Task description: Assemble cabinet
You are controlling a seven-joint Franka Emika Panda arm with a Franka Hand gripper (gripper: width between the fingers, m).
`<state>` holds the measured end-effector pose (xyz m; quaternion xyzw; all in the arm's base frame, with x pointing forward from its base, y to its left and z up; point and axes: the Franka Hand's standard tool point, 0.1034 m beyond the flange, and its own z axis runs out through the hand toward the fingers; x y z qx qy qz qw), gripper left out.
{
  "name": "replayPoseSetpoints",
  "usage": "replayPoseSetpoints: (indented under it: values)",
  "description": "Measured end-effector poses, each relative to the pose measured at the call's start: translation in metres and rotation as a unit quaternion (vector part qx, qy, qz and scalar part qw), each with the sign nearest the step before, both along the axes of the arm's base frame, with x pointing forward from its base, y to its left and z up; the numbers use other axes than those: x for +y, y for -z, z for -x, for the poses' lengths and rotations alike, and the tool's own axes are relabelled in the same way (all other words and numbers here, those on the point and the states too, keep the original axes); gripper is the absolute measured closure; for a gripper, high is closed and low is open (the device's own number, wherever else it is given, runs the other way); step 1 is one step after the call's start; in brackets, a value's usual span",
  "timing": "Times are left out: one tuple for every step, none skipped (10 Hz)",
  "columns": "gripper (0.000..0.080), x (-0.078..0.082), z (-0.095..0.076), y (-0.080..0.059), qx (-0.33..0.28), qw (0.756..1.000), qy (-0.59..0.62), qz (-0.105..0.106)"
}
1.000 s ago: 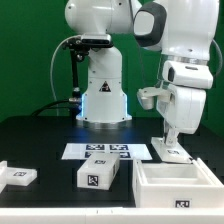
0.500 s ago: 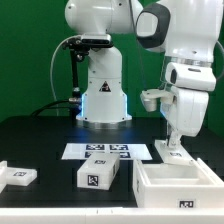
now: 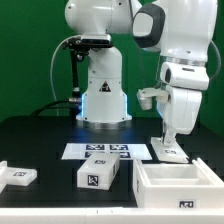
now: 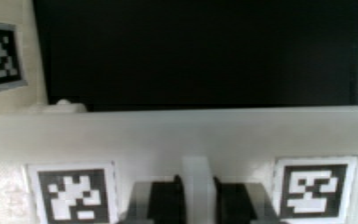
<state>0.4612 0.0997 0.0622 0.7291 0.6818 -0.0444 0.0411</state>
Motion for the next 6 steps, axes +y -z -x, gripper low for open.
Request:
replayPoseSetpoints:
  values:
    - [0.0735,0.0017,0.0005,-0.0008,-0.001,1.000,-0.001,0.000]
    - [0.0735,0.0049,0.0012,-0.0008,-0.001,1.000,-0.003,-0.001]
    - [0.0735,0.0083,0.0014,-0.0008,-0.001,1.000,-0.004,-0.002]
    - [0.0735,0.0108,0.0015,-0.0002,-0.001,1.000,-0.005,-0.002]
    - [0.0735,0.0104,0.0022,0.0019,0.000,1.000,-0.004,-0.002]
    - [0.0735,0.0097,0.0010,0.0033,0.001,1.000,-0.003,-0.001]
